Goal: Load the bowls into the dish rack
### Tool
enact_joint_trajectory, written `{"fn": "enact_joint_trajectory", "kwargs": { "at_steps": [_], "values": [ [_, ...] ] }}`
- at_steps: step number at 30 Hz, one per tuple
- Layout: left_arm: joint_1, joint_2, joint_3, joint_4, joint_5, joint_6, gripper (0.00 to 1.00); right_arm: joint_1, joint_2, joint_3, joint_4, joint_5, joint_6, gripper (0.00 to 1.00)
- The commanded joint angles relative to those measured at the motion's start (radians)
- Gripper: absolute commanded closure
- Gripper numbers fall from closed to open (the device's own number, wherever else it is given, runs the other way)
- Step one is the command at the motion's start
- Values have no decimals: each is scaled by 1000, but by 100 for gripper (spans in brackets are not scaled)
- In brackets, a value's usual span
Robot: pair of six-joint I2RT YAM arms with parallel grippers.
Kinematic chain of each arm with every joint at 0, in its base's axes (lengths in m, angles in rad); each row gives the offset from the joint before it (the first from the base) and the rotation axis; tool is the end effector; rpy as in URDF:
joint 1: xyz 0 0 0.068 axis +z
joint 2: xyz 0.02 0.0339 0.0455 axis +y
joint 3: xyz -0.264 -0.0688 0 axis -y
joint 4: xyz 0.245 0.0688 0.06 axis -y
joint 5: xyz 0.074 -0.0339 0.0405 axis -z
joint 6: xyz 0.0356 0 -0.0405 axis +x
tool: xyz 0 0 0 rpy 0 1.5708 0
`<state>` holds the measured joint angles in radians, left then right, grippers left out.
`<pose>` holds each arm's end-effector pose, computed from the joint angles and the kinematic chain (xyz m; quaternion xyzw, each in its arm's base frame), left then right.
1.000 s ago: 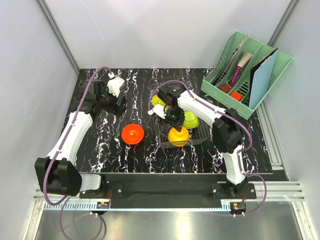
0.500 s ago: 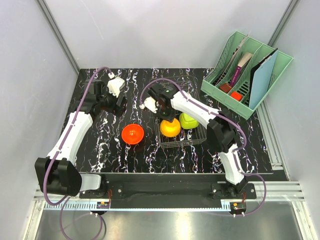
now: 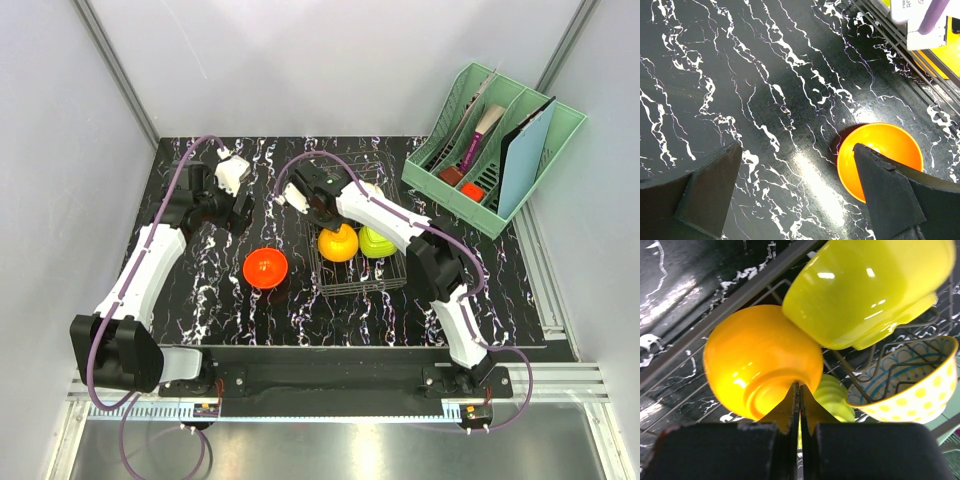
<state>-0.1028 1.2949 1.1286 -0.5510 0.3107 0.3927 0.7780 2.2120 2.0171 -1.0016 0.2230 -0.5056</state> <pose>0.2783 -0.0397 0.3152 0.2826 0.8562 -0.0803 0.4250 0.3401 0.3240 0.2353 -0.5679 0.7945 -0.0832 0.1980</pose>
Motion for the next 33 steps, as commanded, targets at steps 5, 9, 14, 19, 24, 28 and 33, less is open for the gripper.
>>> {"fn": "enact_joint_trajectory", "kwargs": {
  "at_steps": [5,9,14,19,24,28,33],
  "values": [
    [5,-37,-12,33,-5,29,1,4,-32,-9,35,7,10,100],
    [6,-39,-39,23,-21,43,1,4,-139,-38,12,-30,4,86],
    [5,-26,-84,-10,-39,83,1,-16,-273,-87,-11,-76,-17,4],
    [6,18,-130,-29,-84,120,1,-120,-353,-109,-11,-132,-10,0],
    [5,55,-164,-35,-101,143,1,-210,-432,-124,-3,-195,12,0],
    [5,90,-177,-53,-73,163,1,-241,-479,-175,23,-192,9,0],
    [5,129,-197,-84,-13,179,1,-260,-508,-212,41,-192,4,0]
  ]
}}
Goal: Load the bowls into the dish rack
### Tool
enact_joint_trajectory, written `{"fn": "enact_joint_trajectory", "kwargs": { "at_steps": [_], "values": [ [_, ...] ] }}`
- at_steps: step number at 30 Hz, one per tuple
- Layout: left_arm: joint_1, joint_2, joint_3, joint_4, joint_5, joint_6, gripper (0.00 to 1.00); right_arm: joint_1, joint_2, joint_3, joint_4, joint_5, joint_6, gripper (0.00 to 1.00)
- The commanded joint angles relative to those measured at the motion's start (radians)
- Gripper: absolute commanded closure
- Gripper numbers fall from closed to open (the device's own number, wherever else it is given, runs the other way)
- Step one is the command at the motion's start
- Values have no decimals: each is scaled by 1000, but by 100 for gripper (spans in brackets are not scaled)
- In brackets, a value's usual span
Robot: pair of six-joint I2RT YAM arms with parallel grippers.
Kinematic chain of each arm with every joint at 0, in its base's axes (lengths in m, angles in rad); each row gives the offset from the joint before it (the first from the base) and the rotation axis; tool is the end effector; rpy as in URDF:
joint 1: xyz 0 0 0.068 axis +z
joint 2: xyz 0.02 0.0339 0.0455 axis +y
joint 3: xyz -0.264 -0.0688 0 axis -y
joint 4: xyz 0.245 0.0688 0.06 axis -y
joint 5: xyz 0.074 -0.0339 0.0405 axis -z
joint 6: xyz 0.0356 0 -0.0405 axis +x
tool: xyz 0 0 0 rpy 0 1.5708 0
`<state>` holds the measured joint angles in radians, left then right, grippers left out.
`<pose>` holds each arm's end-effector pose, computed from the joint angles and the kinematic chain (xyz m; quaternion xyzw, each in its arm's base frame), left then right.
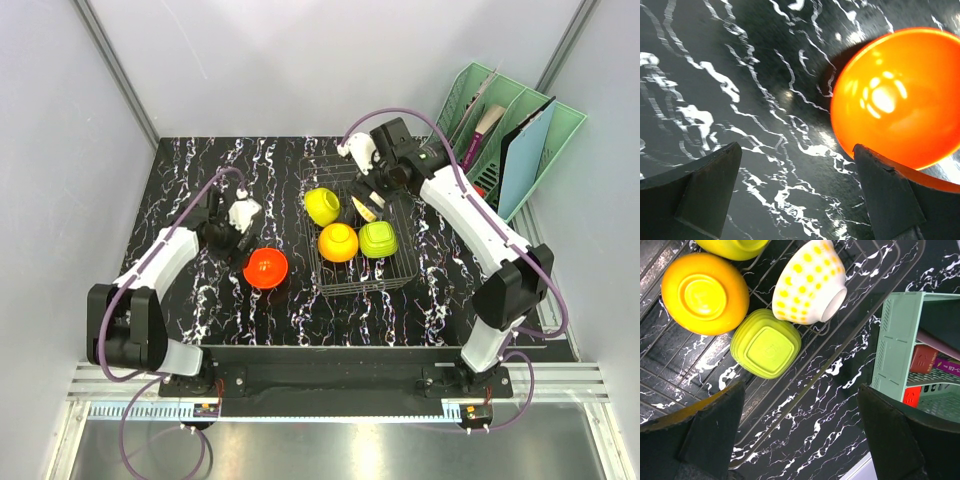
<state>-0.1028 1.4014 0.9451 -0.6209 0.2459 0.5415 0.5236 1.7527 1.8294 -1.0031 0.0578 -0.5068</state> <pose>0.2710 -0.0367 0.2241 0.3331 0.9034 -0.0633 0.2625 0.3243 0.1848 0.3642 -0.4592 0.8296 -0.0248 0.3167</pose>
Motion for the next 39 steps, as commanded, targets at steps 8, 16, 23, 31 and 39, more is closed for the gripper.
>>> {"fn": "enact_joint_trajectory", "kwargs": {
  "at_steps": [8,16,23,31,39],
  "values": [
    [5,91,1,-23,92,35,1,-13,-50,-42,54,-21,4,0],
    [-3,205,29,-56,194,32,1,-14,-41,-58,67,2,1,0],
    [-9,255,50,-94,268,52,37,-17,-38,-59,77,4,5,0],
    [-9,292,89,-146,308,75,100,-17,-15,-59,83,-48,39,0],
    [-11,193,271,-328,508,138,100,-37,-1,-15,80,-492,192,1]
  ]
}}
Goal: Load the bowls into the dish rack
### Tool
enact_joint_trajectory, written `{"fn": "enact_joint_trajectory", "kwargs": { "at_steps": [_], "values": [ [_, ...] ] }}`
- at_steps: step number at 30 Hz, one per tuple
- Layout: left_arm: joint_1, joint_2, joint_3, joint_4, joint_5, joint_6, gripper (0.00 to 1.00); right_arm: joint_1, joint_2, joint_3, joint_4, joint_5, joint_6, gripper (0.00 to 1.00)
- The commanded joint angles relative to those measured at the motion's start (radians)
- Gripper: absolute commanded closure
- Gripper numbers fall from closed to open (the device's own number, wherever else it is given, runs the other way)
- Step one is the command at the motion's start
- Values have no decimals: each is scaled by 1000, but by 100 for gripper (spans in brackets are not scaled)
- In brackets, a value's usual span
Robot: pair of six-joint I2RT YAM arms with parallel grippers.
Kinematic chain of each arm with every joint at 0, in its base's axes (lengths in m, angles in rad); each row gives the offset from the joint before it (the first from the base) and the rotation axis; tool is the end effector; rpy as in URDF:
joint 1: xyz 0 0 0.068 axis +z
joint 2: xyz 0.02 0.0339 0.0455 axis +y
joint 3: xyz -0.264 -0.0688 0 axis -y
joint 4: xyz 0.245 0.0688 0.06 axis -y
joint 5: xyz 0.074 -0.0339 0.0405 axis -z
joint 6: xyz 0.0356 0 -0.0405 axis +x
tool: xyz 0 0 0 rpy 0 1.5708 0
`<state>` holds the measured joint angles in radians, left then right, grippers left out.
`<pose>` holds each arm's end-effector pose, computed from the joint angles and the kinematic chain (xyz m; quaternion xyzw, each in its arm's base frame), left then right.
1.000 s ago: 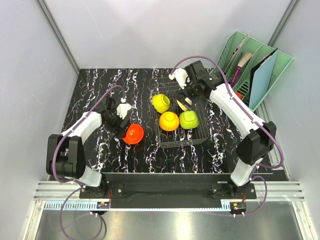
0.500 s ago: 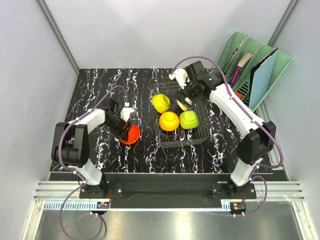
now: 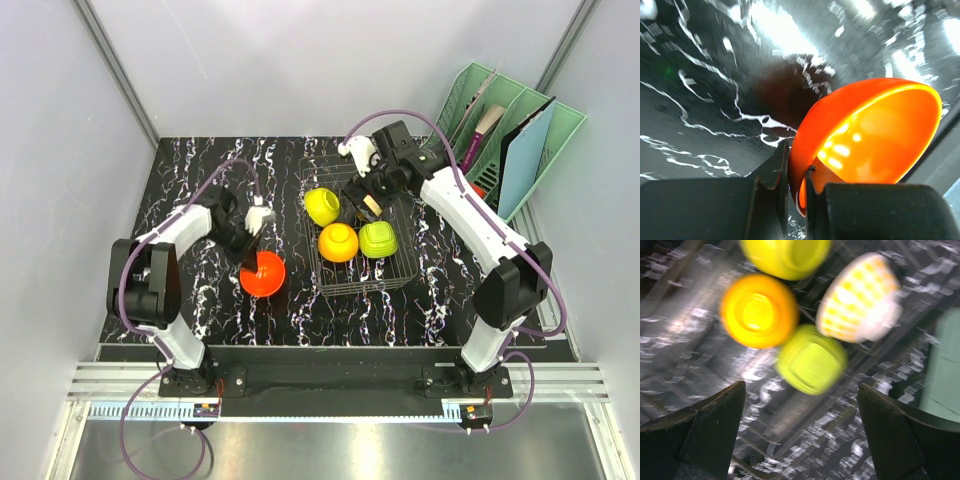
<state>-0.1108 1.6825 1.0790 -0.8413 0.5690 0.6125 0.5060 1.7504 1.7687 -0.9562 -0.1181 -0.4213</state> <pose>0.2943 -0.0520 0.1830 0.3554 0.8897 -0.2564 0.1281 0.3266 0.1858 0.3496 -0.4407 0.8403 0.0692 0.3080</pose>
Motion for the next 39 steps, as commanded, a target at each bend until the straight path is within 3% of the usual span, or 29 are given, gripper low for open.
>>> {"fn": "enact_joint_trajectory", "kwargs": {
  "at_steps": [1,8,13,17,19,25,29,39],
  "values": [
    [-1,-104,188,-125,222,78,100,-26,11,51,30,-381,151,1],
    [-15,-245,366,-200,587,136,100,-37,83,92,20,-868,309,3],
    [-114,-283,417,-197,577,151,100,-40,141,84,68,-1158,415,1],
    [-179,-305,395,-162,487,141,100,-49,147,14,242,-1366,567,0],
    [-187,-307,378,-136,474,132,100,-57,139,-23,334,-1403,685,0],
    [-196,-291,369,-82,433,90,100,-64,109,-129,509,-1413,806,0],
    [-208,-284,360,-27,327,33,100,-64,77,-216,748,-1424,979,0],
    [-247,-276,348,19,241,0,100,-64,63,-213,835,-1434,1073,0]
  ]
}}
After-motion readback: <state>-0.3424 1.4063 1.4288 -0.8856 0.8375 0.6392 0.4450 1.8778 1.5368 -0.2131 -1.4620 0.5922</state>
